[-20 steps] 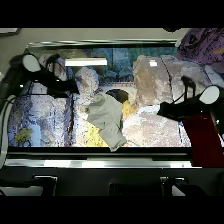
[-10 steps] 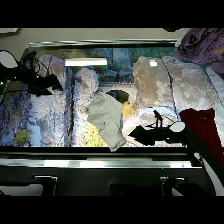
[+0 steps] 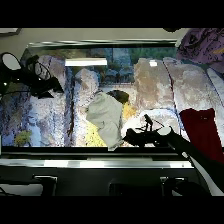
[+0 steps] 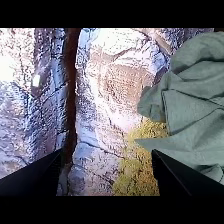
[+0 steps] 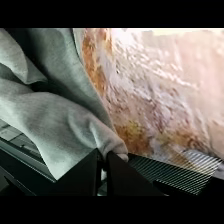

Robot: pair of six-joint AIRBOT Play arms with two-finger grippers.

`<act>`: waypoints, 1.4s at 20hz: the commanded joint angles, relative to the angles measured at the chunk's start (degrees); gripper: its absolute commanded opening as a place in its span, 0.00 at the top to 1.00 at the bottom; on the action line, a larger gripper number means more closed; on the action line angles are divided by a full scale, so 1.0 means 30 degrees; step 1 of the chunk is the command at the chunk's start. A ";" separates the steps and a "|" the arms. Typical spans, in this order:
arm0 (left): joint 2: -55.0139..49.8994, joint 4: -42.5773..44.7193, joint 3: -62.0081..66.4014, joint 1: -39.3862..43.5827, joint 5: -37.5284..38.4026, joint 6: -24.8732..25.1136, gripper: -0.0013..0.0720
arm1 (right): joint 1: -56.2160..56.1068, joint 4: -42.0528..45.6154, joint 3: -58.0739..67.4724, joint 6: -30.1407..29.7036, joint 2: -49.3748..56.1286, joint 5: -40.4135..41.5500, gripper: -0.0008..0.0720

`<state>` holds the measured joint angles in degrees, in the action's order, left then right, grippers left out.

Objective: Fold the clothes and pants, and hang the long-sleeved shirts on hangers.

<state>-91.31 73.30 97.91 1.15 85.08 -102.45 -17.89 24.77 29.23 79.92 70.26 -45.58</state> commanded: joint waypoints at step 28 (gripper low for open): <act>0.0699 -0.3985 0.2528 0.1734 -0.4524 0.7533 0.96 | -0.0131 1.9686 1.4360 0.7293 -0.2040 -0.4823 0.95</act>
<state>-93.69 53.82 94.45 7.94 71.46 -76.44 -18.24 68.60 59.13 98.98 65.84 -57.04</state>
